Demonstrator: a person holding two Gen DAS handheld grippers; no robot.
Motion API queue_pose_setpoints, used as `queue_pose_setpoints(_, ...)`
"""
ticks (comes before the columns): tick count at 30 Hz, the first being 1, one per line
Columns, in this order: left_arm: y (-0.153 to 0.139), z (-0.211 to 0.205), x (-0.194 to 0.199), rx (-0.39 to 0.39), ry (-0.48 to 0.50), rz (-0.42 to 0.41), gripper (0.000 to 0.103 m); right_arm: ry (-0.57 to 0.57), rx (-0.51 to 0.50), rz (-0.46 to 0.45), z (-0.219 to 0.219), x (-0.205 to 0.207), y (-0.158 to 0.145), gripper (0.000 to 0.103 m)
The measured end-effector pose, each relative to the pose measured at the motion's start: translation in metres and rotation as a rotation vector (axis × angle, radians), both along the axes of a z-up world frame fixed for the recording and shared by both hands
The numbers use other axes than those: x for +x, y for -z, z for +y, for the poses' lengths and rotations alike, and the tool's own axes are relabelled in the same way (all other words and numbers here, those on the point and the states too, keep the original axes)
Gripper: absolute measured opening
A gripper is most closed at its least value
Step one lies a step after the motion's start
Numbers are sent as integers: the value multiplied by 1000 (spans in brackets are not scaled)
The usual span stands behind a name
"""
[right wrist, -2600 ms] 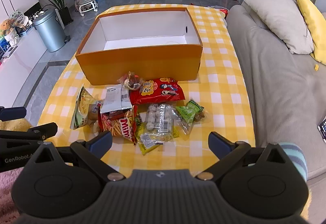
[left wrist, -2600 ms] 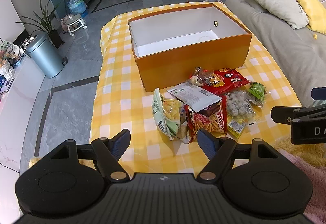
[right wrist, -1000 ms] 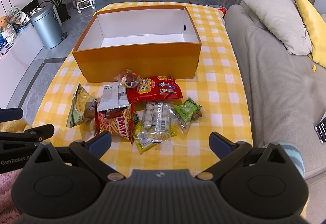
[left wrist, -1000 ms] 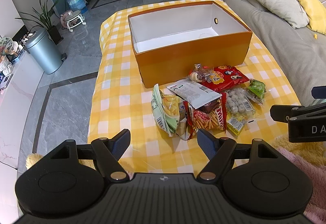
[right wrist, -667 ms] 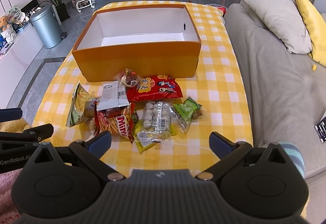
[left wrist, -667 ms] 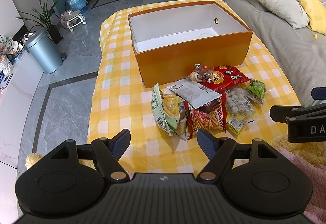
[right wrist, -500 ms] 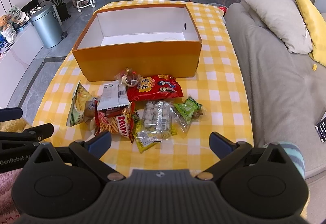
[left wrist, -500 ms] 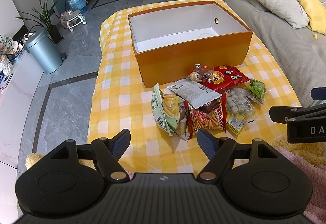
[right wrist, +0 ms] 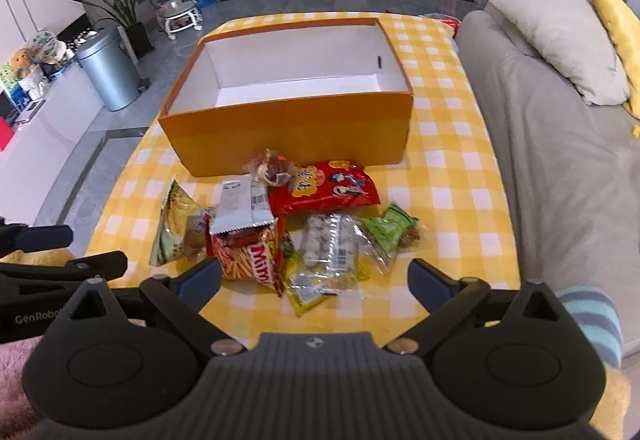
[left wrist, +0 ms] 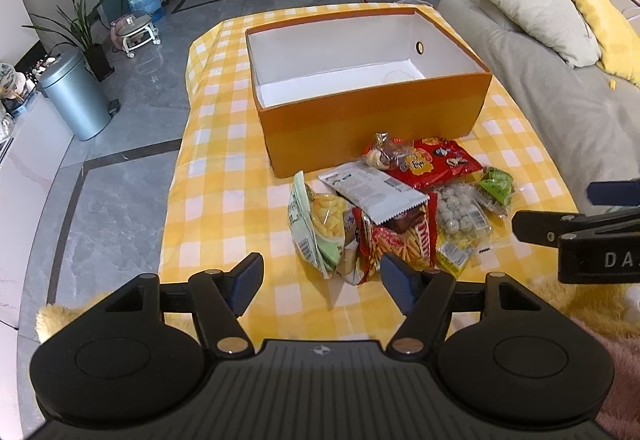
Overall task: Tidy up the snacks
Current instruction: 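Grasp the green chip bag with the left gripper while the right grasps the red Mini bag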
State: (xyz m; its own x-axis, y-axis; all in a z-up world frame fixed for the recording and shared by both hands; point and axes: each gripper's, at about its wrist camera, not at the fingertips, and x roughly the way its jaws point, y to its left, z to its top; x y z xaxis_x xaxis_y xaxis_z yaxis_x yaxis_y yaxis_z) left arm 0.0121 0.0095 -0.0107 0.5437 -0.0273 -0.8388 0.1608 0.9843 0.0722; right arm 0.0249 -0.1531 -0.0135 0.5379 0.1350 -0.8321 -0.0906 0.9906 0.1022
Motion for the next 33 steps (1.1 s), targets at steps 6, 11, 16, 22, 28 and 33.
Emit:
queue_pose_setpoints(6,2,5,13,-66,5,5,73,-27,29,0,0,13,10,83)
queue_pose_setpoints(11,10,7,26,-88,18,27,73,-36,74,39,3,26,29,83)
queue_pose_setpoints(16,26,7,38,-83,32,57,74,-72,95,74,14,38,51,83)
queue_pose_setpoints(22,42,14,52,-83,22,89,80,-91,99,132,22,54,78,84)
queue_pose_setpoints(28,55,23,68,-160,5,132,84,-159,82,161,38,65,96,86)
queue_pose_setpoints(33,71,22,83,-138,19,163,84,-184,51,173,49,76,109,86)
